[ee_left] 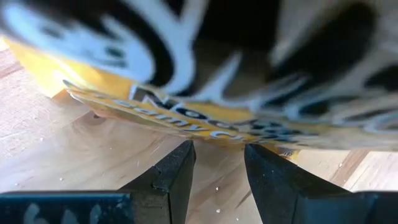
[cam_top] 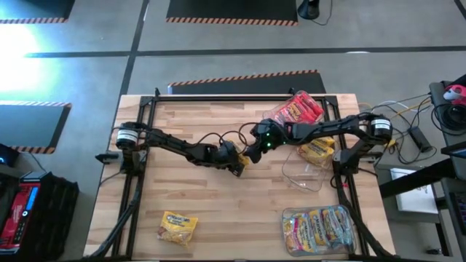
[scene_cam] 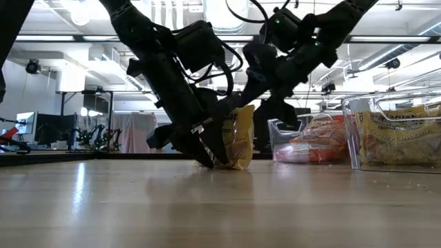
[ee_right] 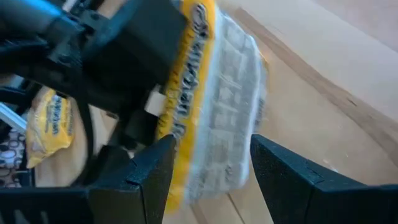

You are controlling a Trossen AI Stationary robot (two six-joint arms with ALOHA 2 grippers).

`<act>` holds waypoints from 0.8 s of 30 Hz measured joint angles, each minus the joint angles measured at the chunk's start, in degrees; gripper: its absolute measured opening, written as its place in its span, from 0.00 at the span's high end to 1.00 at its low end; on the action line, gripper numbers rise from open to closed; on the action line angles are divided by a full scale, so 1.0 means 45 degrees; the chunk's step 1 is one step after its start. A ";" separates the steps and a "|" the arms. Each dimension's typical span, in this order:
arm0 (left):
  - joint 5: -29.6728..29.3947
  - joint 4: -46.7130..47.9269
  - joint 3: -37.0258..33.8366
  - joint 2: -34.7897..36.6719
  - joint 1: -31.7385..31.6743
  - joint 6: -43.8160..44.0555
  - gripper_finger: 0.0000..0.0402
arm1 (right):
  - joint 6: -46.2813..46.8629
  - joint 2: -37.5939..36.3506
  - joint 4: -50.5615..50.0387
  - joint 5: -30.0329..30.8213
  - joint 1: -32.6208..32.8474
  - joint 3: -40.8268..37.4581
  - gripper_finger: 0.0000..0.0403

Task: Sort Maruchan noodles
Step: Put the yellow noodle pack into the middle transparent bin

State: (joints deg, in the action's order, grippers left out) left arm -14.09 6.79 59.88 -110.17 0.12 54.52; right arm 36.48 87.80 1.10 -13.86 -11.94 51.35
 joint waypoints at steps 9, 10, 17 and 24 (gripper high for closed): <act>0.0000 0.0010 -0.0005 -0.0005 -0.0005 0.0000 0.67 | -0.0354 0.0336 -0.0066 -0.0252 0.0291 0.0883 0.50; 0.0000 0.0014 -0.0005 -0.0005 -0.0005 0.0000 0.67 | -0.0369 0.0376 -0.0119 -0.0246 0.0291 0.0901 0.50; 0.0005 0.0014 -0.0005 -0.0005 -0.0005 -0.0003 0.67 | -0.0350 0.1174 -0.0155 -0.0126 0.0436 0.1038 0.50; 0.0000 0.0019 -0.0005 -0.0005 -0.0005 0.0000 0.67 | -0.0535 0.1666 -0.0099 -0.0105 0.0515 0.1402 0.50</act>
State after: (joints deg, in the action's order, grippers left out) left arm -14.09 6.87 59.86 -110.19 0.10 54.52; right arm 34.07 95.30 0.66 -14.33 -9.63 57.66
